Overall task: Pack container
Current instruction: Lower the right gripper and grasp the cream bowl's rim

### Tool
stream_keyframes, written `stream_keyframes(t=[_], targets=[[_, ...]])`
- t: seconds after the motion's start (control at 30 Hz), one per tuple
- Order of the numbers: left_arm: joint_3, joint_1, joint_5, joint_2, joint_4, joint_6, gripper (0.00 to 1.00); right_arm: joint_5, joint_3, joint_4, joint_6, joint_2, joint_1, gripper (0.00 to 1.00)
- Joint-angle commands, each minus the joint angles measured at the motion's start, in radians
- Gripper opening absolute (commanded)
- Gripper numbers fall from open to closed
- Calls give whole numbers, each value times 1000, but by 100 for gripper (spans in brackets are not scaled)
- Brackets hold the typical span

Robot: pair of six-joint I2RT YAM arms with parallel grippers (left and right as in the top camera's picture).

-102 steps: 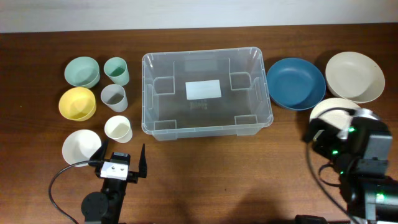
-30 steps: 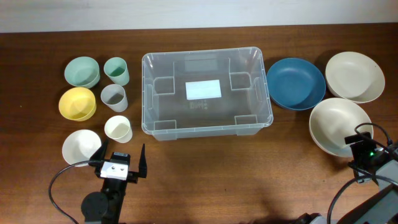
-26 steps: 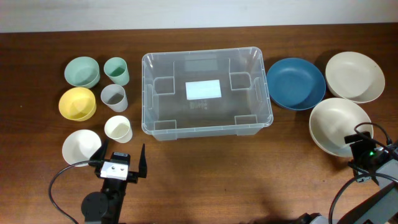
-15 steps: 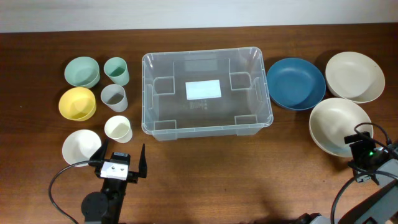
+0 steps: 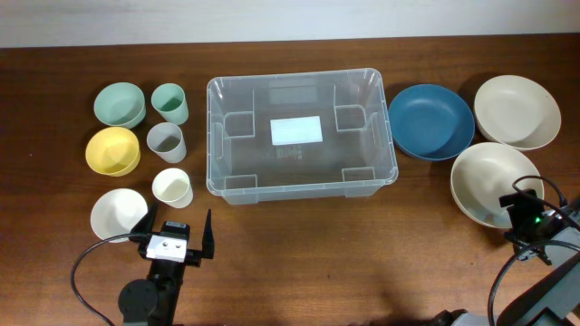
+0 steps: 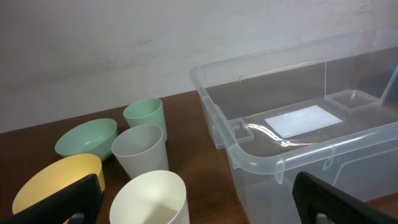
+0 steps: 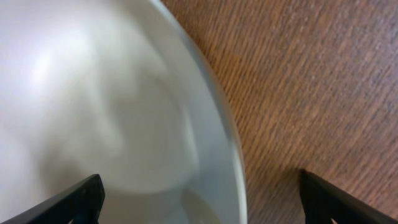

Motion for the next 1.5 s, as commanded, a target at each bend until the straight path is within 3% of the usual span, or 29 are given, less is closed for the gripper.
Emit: stream_keyframes(t=[0.0,0.57,0.7,1.1,1.33,1.47], targets=[[-3,7,-4,-8,-5,10,99,9,-8,11,-2,21,7,92],[-3,7,-4,-8,-5,10,99,9,-8,40,-3,23,8,82],[-3,7,-4,-8,-5,10,100,10,-8,45,-3,34,8,72],[-3,7,-4,-8,-5,10,100,9,-8,74,-3,130,8,56],[-3,7,-4,-8,-5,10,99,9,-8,66,18,130,8,35],[-3,7,-4,-8,-5,10,100,9,-7,59,20,130,6,28]])
